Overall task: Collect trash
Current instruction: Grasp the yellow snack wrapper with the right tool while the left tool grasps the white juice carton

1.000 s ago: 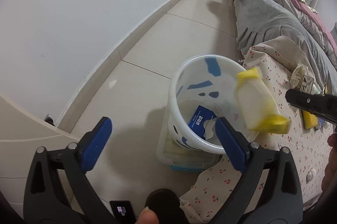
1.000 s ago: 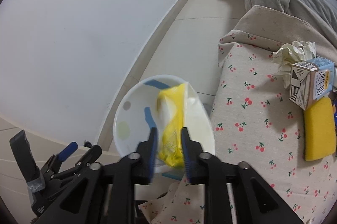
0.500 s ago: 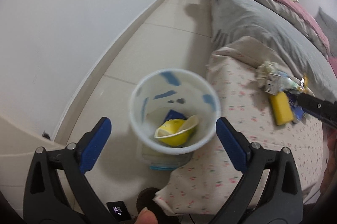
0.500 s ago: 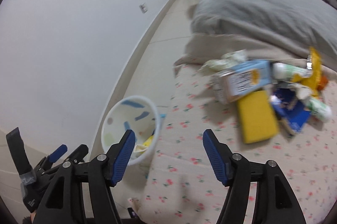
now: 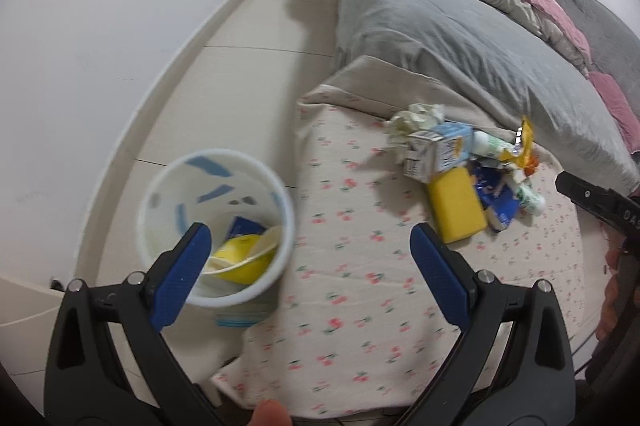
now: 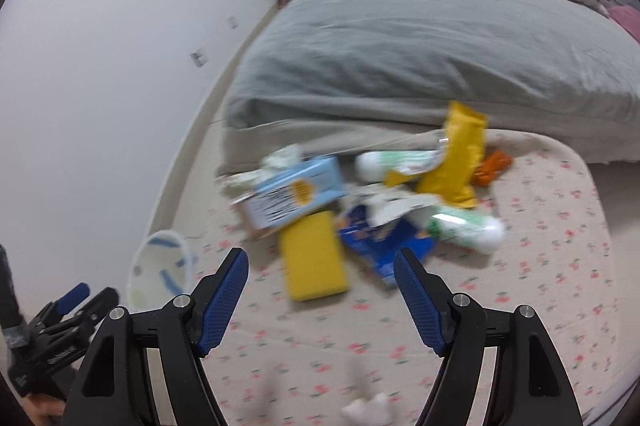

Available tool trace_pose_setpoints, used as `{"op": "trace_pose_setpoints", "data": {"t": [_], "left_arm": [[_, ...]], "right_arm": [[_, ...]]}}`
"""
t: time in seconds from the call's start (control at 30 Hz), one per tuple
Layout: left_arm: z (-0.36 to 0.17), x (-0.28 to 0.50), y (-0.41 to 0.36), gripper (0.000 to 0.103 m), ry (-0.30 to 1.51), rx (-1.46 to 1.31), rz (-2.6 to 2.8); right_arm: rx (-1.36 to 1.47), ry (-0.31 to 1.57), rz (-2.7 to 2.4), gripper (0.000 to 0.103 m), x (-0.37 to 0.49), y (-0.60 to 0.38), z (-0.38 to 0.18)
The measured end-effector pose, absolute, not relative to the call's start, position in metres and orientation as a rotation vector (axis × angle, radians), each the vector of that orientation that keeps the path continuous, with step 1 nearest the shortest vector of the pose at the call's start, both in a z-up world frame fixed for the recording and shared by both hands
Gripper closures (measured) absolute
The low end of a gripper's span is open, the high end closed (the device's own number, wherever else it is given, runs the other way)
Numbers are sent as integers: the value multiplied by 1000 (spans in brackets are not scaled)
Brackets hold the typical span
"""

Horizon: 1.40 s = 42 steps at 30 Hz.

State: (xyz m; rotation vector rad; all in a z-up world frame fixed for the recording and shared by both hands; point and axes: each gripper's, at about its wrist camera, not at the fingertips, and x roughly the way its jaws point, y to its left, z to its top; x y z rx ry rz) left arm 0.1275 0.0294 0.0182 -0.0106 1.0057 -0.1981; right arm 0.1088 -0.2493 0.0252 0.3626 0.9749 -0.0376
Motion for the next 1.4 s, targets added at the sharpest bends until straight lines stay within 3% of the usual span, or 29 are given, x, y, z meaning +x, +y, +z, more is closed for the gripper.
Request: {"op": "trace_pose_setpoints", "data": {"t": [0.57,1.3,1.4], "left_arm": [[-37,199,-31,5,1102,-149,-377],[-63,233,-58,45,1128,-294,-598],[-62,234,-60,48,1127,-299,-614]], "right_arm": [[478,1022,-166,26,135,-352,-28],[705,1074,-150,35,205,-382,-100],[705,1060,-146,42,208,-383,-102]]}}
